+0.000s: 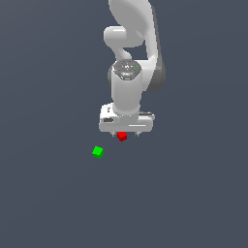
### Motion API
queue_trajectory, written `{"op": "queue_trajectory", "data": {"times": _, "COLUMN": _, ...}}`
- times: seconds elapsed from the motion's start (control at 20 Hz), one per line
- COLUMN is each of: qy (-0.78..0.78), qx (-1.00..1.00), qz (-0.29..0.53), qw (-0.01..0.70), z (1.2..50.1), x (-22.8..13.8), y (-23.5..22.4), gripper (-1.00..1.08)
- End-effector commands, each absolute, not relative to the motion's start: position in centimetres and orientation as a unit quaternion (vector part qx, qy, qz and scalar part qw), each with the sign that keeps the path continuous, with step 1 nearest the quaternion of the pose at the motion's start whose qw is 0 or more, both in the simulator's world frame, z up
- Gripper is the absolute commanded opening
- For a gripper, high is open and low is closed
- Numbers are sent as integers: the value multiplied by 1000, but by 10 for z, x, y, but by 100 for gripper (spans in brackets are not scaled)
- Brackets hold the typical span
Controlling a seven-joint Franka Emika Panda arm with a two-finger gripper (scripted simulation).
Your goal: Stack the red cube on top of the green cube.
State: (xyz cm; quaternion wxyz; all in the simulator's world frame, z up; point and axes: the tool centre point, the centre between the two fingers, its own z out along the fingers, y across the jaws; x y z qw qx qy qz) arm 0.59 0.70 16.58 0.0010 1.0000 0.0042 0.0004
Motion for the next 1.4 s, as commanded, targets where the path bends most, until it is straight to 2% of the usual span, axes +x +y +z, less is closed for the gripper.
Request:
{"op": "queue_trajectory", "data": {"times": 0.0, "qy": 4, "qx": 1000, "qz": 0, "qw": 1, "z": 166, "x": 6, "y": 7, "gripper": 100}}
{"op": "queue_trajectory", "data": {"times": 0.55, "qy": 47, "qx": 999, "qz": 0, "qw": 1, "z": 151, "x": -8, "y": 8, "gripper": 100}}
{"op": "queue_trajectory", "data": {"times": 1.35, "qy": 220, "qx": 975, "qz": 0, "qw": 0, "z": 91, "x": -64, "y": -1, "gripper": 100}}
